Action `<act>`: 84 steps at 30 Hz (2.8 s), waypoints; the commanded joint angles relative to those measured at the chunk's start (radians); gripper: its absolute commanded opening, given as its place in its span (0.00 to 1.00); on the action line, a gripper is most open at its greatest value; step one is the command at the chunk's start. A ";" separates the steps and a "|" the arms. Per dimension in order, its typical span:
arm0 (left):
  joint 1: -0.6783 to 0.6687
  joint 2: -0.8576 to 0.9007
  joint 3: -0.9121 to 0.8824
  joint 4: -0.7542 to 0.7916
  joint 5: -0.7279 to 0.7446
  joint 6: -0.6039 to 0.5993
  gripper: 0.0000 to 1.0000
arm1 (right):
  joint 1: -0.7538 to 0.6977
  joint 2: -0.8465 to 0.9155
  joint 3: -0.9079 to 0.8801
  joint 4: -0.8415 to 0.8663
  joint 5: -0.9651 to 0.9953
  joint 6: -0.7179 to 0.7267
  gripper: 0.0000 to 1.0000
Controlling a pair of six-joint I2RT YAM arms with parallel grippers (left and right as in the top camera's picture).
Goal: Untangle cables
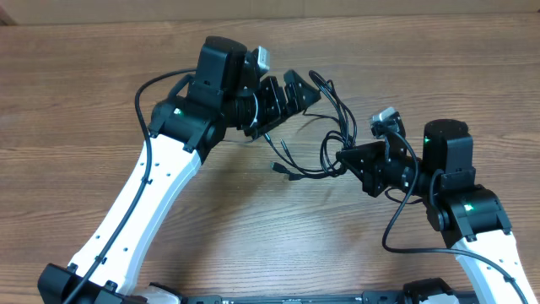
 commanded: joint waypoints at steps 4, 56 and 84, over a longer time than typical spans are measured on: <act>0.004 0.002 0.017 -0.067 -0.004 0.376 0.96 | -0.002 -0.005 0.030 0.069 -0.100 0.113 0.04; -0.016 0.002 0.017 -0.138 0.288 1.251 0.04 | -0.002 -0.005 0.030 0.249 -0.447 0.409 0.04; 0.156 0.002 0.017 -0.086 -0.143 0.560 0.05 | -0.003 -0.005 0.030 0.043 0.114 0.406 0.04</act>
